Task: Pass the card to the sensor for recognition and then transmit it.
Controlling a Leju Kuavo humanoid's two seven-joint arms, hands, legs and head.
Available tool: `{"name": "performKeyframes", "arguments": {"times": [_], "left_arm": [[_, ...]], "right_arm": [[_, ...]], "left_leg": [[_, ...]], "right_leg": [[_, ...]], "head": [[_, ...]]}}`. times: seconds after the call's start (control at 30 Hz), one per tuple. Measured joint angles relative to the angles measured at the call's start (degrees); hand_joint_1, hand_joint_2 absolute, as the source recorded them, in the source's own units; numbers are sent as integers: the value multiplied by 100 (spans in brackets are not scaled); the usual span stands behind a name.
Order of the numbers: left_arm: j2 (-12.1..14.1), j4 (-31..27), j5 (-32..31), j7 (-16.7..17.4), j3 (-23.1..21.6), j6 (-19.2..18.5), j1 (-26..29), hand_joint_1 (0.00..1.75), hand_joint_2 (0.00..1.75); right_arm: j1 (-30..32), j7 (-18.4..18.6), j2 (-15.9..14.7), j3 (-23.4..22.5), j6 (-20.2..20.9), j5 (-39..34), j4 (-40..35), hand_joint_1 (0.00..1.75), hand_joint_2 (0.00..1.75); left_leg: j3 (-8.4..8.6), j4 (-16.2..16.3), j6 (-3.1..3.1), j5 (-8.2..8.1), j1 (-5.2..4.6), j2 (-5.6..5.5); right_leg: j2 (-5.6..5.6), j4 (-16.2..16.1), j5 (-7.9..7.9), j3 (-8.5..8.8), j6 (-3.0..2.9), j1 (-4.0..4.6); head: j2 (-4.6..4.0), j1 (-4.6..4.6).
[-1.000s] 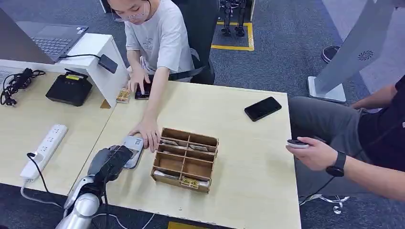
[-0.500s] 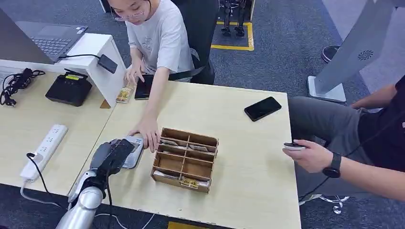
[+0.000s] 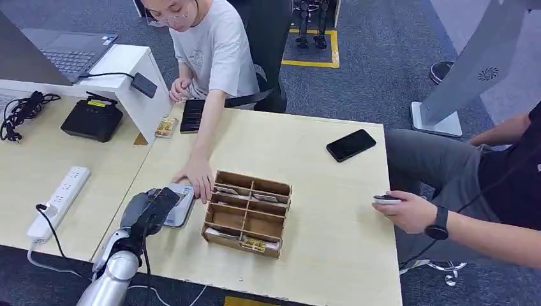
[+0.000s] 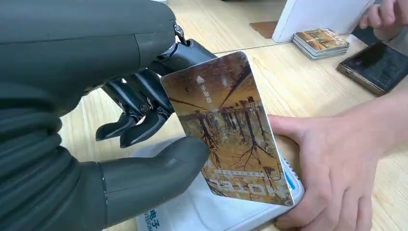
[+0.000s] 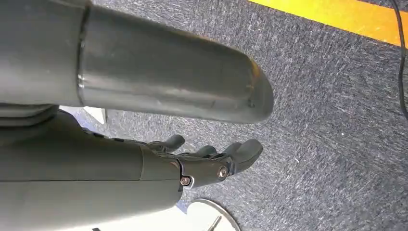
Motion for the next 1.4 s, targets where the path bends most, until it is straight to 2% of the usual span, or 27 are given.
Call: {"name": "performKeyframes", "arguments": {"times": [1.3,1.4], "left_arm": [[0,28,-22,0,-2,7,-1,175,175],[0,147,-1079,286,-7,451,-51,175,175]], "right_arm": [[-4,0,-17,22,-4,0,22,0,0],[-6,-118,-17,79,-118,0,31,0,0]], "left_leg": [[0,0,0,0,0,0],[1,0,0,0,0,0]], "right_leg": [[0,0,0,1,0,0],[0,0,0,1,0,0]], "head": [[0,0],[0,0]]}}
